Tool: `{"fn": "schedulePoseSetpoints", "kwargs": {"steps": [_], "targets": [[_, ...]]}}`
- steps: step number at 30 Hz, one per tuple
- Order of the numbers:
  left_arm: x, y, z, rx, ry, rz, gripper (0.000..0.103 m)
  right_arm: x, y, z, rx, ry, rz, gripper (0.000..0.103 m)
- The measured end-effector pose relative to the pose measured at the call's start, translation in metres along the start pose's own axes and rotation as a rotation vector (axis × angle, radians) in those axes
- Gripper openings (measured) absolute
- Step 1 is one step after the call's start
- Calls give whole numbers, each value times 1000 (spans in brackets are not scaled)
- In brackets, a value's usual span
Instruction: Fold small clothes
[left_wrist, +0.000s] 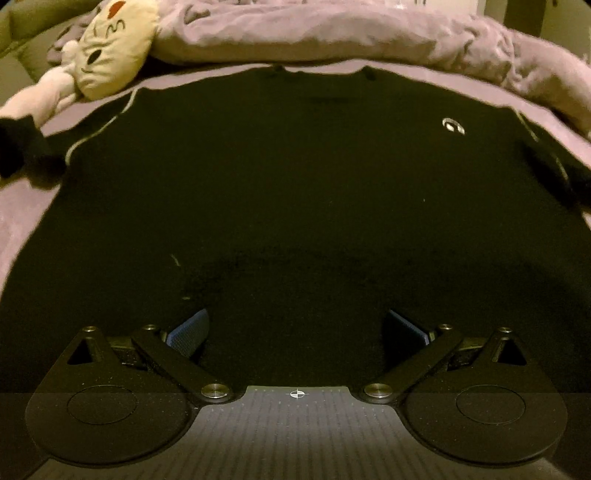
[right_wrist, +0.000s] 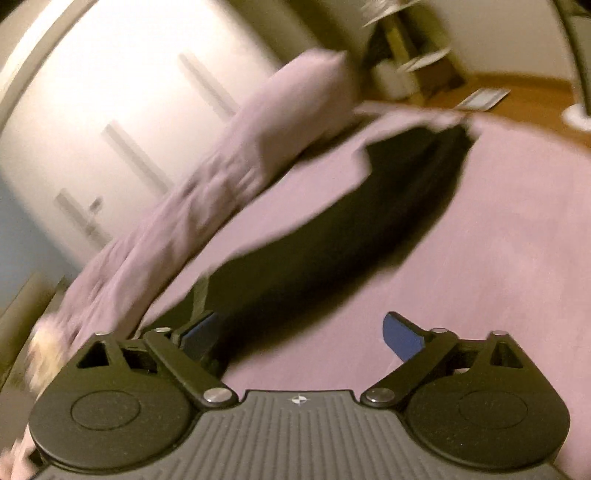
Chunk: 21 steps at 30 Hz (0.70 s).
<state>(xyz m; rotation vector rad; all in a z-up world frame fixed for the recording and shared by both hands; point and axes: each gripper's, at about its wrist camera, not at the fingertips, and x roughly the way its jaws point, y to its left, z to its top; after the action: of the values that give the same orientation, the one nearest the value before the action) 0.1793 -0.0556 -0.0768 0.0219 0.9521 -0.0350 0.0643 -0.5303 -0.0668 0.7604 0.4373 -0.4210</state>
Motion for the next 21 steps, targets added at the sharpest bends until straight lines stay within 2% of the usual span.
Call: {"fn": "schedulePoseSetpoints", "kwargs": {"steps": [4,6,7,10,12,14,15,16,21], "targets": [[0,3,-5,-1,-23,-19,103,31,-47,53,196,-68,-128,68],[0,4,-6,-1,-24,-28,103,45,-68,69,304,-91,-145,62],[-1,5,-7,-3,-22,-33,103,47,-76,73,345,-106,-153,54],[0,9,-6,-21,-16,-54,103,69,-93,79,428,-112,-144,49],[1,11,-5,-27,-13,-67,103,84,-88,78,423,-106,-135,45],[1,12,-6,-20,-15,-73,103,90,-83,78,375,-110,-152,32],[1,12,-7,-16,-20,-75,103,91,-79,77,351,-103,-162,20],[0,12,-8,-10,-26,-77,103,89,-78,79,334,-102,-176,14],[-2,15,-11,6,-46,-96,103,68,-45,90,184,-155,-214,13]]}}
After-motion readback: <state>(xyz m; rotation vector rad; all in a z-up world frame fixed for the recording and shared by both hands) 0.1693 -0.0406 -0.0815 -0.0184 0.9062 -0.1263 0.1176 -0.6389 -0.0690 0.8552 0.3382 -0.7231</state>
